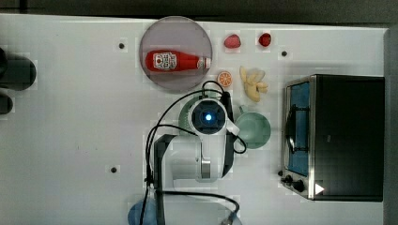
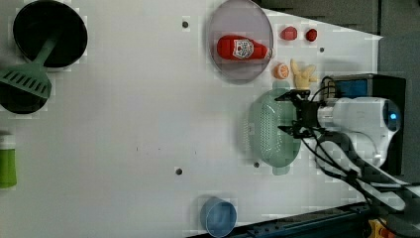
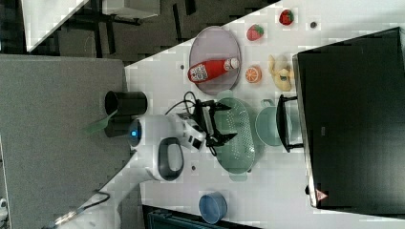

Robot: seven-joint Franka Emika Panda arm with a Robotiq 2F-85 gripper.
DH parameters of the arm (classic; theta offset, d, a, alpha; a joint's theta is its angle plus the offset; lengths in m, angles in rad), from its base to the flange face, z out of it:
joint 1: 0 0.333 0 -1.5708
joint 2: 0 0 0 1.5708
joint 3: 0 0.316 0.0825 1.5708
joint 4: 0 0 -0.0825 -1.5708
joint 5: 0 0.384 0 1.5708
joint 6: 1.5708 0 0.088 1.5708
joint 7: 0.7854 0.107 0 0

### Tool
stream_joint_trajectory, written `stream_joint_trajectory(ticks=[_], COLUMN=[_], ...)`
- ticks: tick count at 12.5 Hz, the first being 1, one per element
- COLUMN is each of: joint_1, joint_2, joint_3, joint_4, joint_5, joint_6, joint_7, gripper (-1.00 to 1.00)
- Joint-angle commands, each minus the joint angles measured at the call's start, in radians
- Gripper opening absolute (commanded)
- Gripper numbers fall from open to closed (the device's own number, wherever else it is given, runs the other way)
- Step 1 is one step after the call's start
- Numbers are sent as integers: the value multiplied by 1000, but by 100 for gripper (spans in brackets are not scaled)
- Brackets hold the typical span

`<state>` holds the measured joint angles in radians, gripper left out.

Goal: Drag strainer right to left.

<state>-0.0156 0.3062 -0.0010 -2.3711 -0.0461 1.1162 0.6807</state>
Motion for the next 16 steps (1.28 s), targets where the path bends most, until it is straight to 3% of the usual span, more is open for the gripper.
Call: stream_joint_trajectory(ticks=[1, 9, 16], joint_1=[16, 71, 197], joint_2=[59, 105, 105], joint_3=[16, 36, 74], joint_4=[-35, -30, -15], joint_5=[21, 44, 90], joint_6=[23, 33, 32], joint_7=[62, 91, 290], gripper=[100, 100, 100])
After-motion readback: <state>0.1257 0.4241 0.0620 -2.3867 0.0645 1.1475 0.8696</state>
